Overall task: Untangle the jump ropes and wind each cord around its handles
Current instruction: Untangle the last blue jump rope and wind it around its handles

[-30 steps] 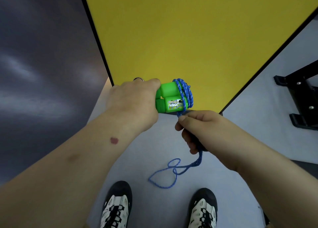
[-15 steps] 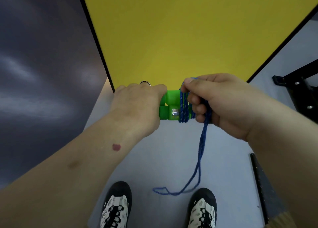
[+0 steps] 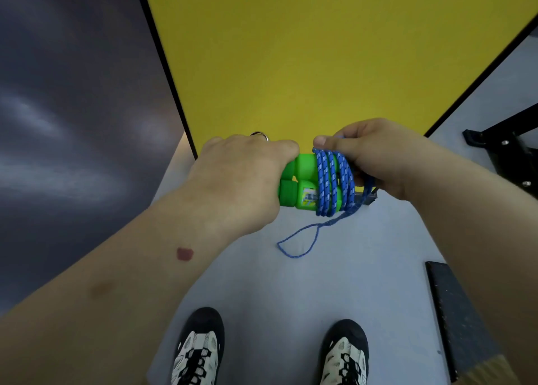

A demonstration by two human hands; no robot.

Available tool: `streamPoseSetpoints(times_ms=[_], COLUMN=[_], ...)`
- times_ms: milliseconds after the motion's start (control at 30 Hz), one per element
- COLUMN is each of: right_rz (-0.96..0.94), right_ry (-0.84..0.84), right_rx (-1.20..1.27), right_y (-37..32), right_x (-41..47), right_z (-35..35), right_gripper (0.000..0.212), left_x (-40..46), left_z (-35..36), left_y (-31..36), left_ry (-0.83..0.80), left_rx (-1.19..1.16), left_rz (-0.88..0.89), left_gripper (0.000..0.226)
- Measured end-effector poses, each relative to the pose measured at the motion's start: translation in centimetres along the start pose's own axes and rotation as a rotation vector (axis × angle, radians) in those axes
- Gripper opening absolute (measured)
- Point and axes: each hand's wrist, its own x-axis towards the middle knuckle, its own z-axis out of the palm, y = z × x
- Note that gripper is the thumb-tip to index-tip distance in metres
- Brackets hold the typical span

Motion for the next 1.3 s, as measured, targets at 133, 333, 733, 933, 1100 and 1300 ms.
streamPoseSetpoints(times_ms=[133,333,733,933,1100,1300], right_rz=[0.121,0.094,-0.037,-0.094,-0.151,-0.161], right_ry=[-0.100,-0.134,-0.058,0.025,0.096,0.135], right_rx=[0.098,0.049,0.013,-0.103,-0.101,-0.151], right_y=[2.1,3.5,2.3,0.1,-1.5,-2.9], right_x=[0.8,-1.2,-7.6,-8.5,-7.7,-6.3], right_z=[0.4,2.7,5.7,4.4,3.0,2.1], right_gripper=[0.021,0.028,0.030,0.034,0.032,0.033], left_x=[0.1,0.3,0.7,0.7,0.5,0.3], left_z=[-0.5,-0.2,1.1,1.5,1.6,1.0], left_y=[-0.4,-0.8,-0.9,-1.1,-0.8,-0.3], left_ry=[0.002,0.015,0.079,0.061,0.045,0.037], left_rx=[-0.047,-0.069,-0.014,0.012,0.007,0.002], left_rz=[-0.042,-0.124,-0.202,-0.189,-0.144,-0.084], left_gripper=[0.032,0.032,0.036,0.037,0.034,0.033])
